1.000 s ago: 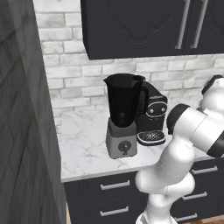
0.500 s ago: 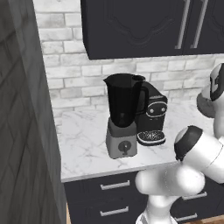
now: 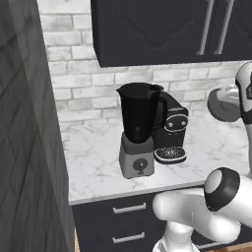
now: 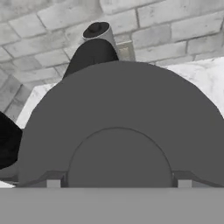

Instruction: Close the lid blender by securely placing the lid on top.

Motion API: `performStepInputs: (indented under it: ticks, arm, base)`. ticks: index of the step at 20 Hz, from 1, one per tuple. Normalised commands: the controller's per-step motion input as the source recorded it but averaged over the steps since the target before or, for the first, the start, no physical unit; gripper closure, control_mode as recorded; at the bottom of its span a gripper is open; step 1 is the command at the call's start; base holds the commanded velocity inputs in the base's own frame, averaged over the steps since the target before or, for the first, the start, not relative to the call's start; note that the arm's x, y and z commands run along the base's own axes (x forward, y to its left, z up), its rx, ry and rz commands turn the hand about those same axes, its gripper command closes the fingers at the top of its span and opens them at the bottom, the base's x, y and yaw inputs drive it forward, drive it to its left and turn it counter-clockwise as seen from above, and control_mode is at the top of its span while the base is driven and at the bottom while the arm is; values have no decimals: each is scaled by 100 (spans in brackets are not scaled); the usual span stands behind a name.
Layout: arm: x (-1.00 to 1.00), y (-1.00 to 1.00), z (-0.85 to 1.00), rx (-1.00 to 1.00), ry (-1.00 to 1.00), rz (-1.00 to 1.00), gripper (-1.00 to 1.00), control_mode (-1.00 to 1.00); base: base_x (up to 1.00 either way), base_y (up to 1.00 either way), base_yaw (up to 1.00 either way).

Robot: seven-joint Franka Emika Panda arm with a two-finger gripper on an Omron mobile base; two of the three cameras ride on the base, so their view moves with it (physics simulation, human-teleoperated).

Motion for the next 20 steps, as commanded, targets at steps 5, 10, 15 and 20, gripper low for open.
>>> performStepInputs:
  ticks: [5, 10, 15, 20]
  arm:
    - [0, 90, 78, 0, 0, 14, 100, -100]
    - [0, 95, 37, -2, 0, 10, 100, -100]
    - [29, 89, 14, -1, 0, 10, 100, -100]
    - [63, 84, 27, -2, 0, 6, 100, -100]
  base:
    - [0, 0, 0]
    - [0, 0, 0]
    - [0, 0, 0]
    - [0, 0, 0]
